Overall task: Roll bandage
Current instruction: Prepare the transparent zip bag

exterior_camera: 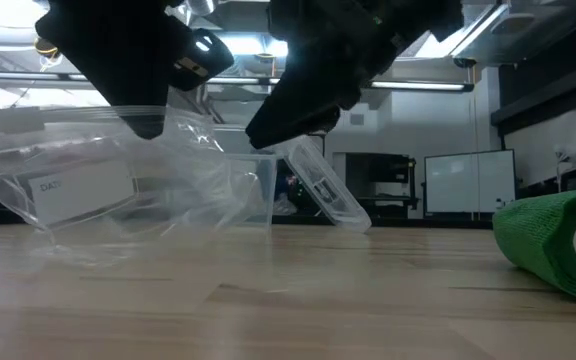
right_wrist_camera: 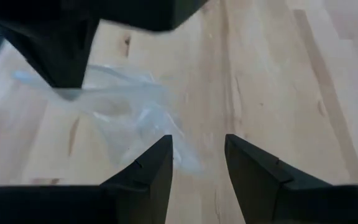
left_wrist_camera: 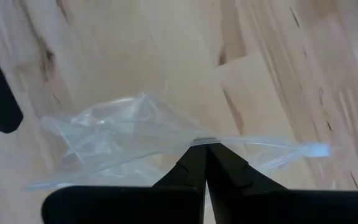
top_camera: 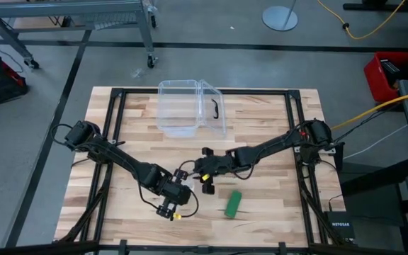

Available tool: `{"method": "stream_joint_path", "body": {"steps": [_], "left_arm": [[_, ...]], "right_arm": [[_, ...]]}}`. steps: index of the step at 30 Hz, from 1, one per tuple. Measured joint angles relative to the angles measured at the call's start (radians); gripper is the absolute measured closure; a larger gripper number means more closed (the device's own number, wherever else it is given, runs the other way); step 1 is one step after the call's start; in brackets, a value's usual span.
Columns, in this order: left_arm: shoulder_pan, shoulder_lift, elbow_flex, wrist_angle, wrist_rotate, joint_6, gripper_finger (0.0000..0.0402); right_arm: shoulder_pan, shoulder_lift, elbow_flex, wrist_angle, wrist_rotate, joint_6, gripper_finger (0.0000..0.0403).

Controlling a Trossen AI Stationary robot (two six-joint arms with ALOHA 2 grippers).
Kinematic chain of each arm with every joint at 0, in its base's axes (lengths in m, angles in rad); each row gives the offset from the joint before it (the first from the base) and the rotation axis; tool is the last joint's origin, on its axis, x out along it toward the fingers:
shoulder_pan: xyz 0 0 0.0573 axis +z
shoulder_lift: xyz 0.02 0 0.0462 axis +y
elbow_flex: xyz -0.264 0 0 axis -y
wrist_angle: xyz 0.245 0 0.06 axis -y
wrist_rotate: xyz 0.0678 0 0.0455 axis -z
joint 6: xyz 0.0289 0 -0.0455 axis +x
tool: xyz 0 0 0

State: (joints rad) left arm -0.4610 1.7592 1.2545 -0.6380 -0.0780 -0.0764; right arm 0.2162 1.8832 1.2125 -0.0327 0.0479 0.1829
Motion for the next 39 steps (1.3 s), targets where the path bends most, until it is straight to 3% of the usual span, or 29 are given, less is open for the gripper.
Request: {"method": "stream_joint_path", "body": {"steps": [6, 12, 17, 29, 39], "left_arm": [[0.0, 0.0, 0.0, 0.0, 0.0, 0.007, 0.0401], [-0.002, 0.0, 0.0, 0.0, -0.002, 0.029, 0.0401], [-0.002, 0.0, 0.0, 0.0, -0.003, 0.03, 0.0401], [-0.004, 0.0, 0.0, 0.004, -0.003, 0.052, 0.0401], [-0.003, 0.0, 0.0, 0.003, -0.003, 0.052, 0.0401]], "right_arm": [[-0.036, 0.0, 0.0, 0.076, -0.201, -0.012, 0.0253], [-0.036, 0.001, 0.0, 0.089, -0.205, -0.103, 0.0253], [-0.041, 0.03, 0.0, 0.089, -0.145, -0.133, 0.0253], [-0.054, 0.099, 0.0, 0.158, -0.18, -0.192, 0.0253], [-0.053, 0.098, 0.0, 0.193, -0.331, -0.191, 0.0253]]}}
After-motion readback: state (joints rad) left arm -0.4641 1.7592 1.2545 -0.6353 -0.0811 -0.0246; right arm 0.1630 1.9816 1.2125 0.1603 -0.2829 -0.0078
